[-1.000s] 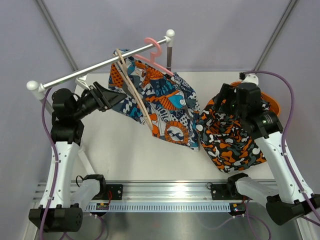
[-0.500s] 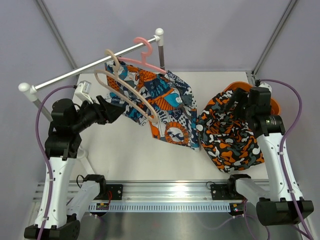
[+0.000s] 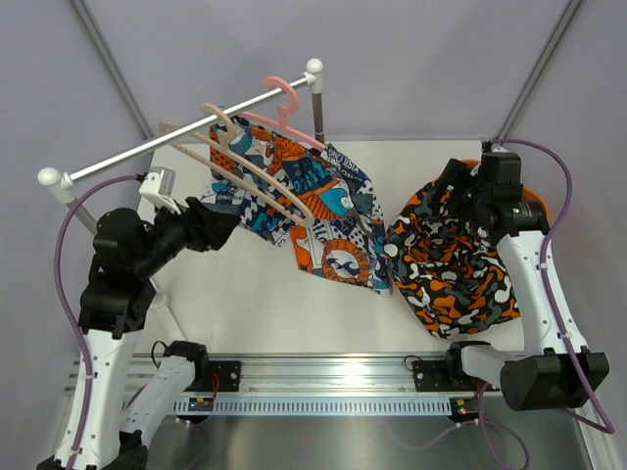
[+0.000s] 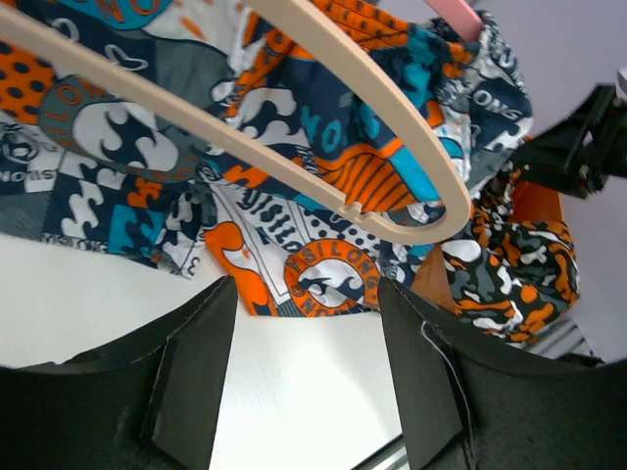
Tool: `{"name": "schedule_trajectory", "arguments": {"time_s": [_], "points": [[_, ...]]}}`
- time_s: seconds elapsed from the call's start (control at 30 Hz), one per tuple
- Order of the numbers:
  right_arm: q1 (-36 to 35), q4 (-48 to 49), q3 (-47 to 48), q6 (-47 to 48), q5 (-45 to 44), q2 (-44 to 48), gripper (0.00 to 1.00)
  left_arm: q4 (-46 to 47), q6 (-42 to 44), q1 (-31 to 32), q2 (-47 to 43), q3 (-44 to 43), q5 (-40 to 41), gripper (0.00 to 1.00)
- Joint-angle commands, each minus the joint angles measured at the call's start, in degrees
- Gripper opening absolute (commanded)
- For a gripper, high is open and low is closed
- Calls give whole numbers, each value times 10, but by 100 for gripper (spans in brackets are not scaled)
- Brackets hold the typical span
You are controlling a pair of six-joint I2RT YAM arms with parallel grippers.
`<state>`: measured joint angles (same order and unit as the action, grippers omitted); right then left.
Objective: Remove the shorts from the hanger
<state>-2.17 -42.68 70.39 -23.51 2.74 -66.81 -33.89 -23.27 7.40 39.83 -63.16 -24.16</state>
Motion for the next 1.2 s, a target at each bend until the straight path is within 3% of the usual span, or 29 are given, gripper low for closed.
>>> {"name": "schedule_trajectory", "arguments": {"time_s": [0.0, 0.17, 0.37, 0.47, 0.63, 0.7, 0.8, 0.93, 1.17], "points": [[2, 0, 71, 34, 56, -11, 87, 31, 23, 34, 12, -48, -10, 62], [2, 6, 101, 36, 76, -11, 86, 44, 28, 77, -8, -118, 7, 65], [2, 0, 165, 44, 125, -52, 84, 90, -15, 87, 52, -177, -21, 63], [-12, 32, 204, 32, 167, -82, 84, 91, 7, 148, 101, -202, 27, 62], [-109, 20, 316, 39, 130, -175, 81, 30, 77, 344, 218, -321, 210, 63], [-135, 20, 338, 36, 111, -193, 81, 16, 98, 382, 290, -391, 284, 65], [-176, 33, 338, 28, 109, -215, 79, -49, 74, 403, 390, -495, 348, 65], [-201, 41, 319, 27, 101, -211, 79, -85, 47, 416, 467, -557, 456, 65], [-258, 48, 270, 21, 90, -172, 78, -108, 7, 428, 510, -553, 615, 65]]}}
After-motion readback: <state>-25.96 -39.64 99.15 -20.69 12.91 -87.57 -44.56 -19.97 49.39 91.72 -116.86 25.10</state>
